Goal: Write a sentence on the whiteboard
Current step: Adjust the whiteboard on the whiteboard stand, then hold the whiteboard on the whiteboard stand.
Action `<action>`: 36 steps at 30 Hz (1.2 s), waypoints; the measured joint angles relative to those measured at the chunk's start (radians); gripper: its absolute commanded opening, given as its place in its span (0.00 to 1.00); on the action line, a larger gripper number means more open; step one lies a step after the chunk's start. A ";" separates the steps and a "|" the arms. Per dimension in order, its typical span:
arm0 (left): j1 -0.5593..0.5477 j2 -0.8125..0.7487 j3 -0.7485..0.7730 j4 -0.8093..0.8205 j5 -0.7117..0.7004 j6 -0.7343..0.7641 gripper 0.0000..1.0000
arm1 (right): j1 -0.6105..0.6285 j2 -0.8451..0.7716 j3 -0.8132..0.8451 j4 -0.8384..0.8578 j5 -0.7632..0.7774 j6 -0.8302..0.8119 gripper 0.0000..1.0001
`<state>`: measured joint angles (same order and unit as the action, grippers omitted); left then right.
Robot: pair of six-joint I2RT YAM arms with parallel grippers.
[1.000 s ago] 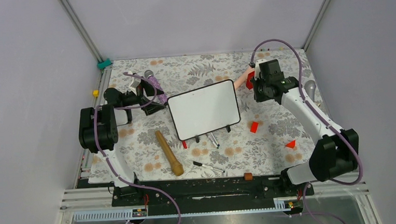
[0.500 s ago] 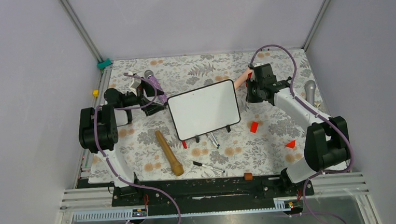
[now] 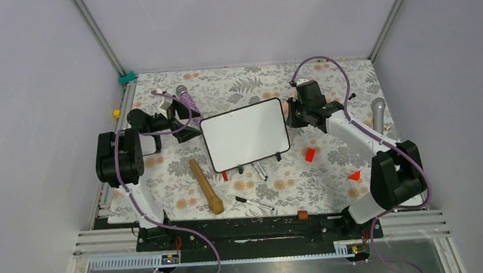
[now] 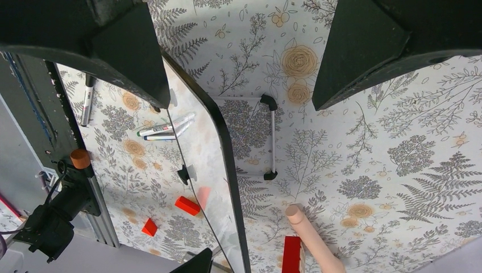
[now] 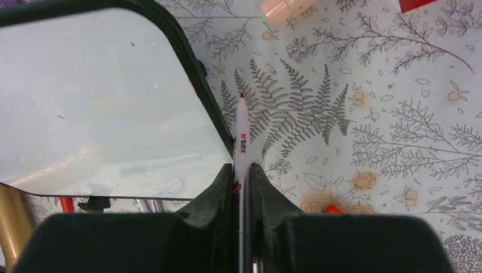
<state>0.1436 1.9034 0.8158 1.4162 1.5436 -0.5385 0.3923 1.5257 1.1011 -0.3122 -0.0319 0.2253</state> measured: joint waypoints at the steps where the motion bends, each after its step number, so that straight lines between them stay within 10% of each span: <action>1: 0.000 -0.003 -0.002 0.000 0.000 0.003 0.99 | 0.000 0.003 0.008 0.000 -0.001 0.000 0.00; 9: 0.000 -0.005 -0.007 0.000 0.001 0.014 0.97 | 0.000 0.033 0.042 0.018 -0.016 0.007 0.00; 17: 0.000 -0.006 -0.007 0.000 0.001 0.015 0.75 | 0.000 0.038 0.051 0.020 -0.014 0.007 0.00; 36: 0.000 -0.064 -0.007 0.000 0.001 -0.026 0.70 | -0.040 0.009 0.061 0.061 0.122 -0.073 0.00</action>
<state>0.1436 1.8393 0.8089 1.4158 1.5444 -0.5644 0.3527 1.5349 1.1622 -0.2516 0.0906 0.1524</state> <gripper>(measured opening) 0.706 0.155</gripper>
